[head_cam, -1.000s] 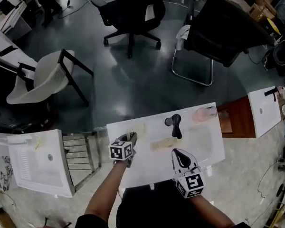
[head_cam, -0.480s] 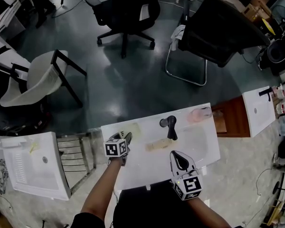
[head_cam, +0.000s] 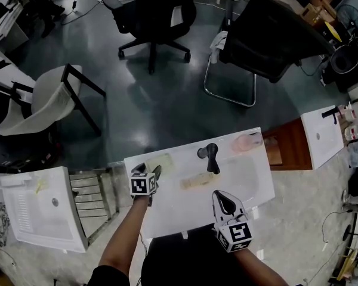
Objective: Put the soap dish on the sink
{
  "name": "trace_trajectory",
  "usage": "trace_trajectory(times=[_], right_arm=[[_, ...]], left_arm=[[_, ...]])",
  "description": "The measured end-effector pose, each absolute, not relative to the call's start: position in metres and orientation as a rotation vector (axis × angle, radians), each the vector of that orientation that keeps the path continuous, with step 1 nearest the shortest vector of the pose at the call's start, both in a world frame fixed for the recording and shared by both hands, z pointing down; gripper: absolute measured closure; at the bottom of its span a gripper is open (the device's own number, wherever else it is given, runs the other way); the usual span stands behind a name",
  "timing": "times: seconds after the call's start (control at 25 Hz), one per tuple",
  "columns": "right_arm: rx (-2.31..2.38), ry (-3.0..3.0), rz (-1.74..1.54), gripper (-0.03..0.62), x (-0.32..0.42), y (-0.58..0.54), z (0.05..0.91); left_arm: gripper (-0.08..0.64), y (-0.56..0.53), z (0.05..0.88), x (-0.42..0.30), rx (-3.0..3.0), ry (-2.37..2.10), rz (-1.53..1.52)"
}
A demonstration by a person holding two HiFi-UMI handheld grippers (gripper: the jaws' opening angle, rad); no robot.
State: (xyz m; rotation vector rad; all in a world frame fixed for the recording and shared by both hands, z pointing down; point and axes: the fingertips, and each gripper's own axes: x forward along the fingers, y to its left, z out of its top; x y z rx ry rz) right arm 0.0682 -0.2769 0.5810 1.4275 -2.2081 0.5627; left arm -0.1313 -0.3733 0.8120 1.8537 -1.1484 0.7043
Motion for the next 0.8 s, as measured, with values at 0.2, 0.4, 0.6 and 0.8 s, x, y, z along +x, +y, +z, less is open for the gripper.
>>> trace_trajectory(times=[0.2,0.4,0.6,0.8], right_arm=[[1.432,-2.207,0.564,0.594,0.069,-0.265,0.581],[1.441,-2.21,0.562,0.594,0.069,-0.254,0.578],[1.453,-2.222,0.54,0.594,0.068,-0.243,0.57],[1.473,-2.248,0.552,0.594,0.069,-0.23,0.564]], left_arm=[[0.284,-0.372,0.808,-0.138,1.86,-1.176,0.714],[0.284,-0.367,0.802,-0.146,1.872,-1.198,0.715],[0.284,-0.354,0.789,-0.149,1.888,-1.214,0.694],[0.284,-0.335,0.767,-0.154,1.914,-1.236,0.662]])
